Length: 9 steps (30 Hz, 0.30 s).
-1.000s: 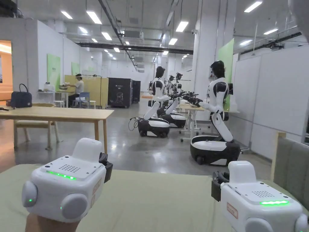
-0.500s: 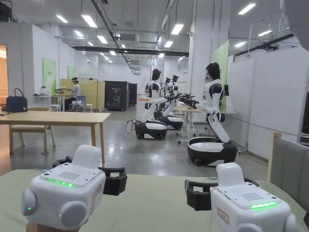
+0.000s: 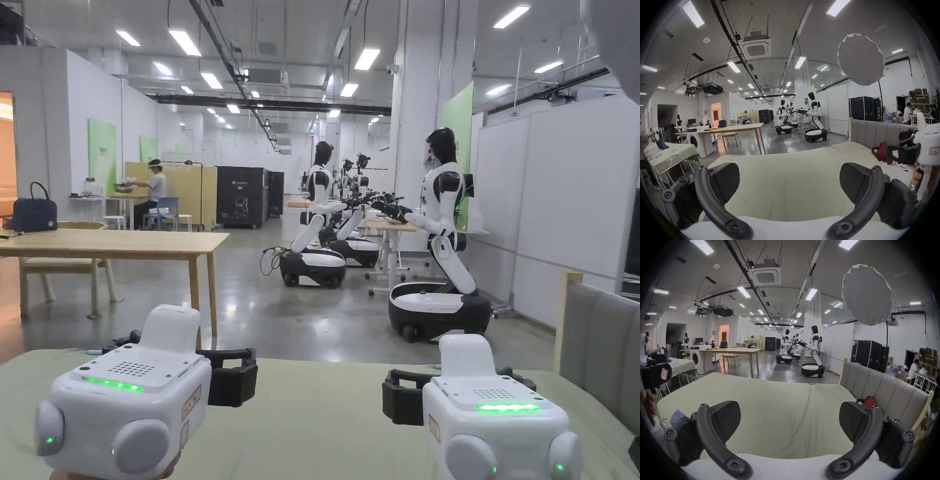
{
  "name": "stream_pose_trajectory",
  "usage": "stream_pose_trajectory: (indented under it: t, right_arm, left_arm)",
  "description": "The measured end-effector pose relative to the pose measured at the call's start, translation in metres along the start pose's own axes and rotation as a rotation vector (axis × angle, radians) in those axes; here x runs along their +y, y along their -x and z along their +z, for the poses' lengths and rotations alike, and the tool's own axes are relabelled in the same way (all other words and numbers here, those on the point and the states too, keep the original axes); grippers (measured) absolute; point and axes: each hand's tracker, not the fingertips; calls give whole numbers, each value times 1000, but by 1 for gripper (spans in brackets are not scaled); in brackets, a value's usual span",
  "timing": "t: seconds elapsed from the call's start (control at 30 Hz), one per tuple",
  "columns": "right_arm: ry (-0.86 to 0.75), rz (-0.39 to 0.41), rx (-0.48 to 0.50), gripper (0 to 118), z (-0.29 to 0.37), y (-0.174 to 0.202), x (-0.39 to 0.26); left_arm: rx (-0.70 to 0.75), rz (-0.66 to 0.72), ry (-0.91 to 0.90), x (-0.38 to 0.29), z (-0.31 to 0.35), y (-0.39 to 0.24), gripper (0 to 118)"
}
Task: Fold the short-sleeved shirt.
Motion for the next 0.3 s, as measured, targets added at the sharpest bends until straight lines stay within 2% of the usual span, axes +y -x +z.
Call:
stream_pose_trajectory:
  t: [0.3]
  right_arm:
    - [-26, -19, 27, 118, 6, -1, 0]
  left_arm:
    - [6, -2, -1, 0, 1, 0, 118]
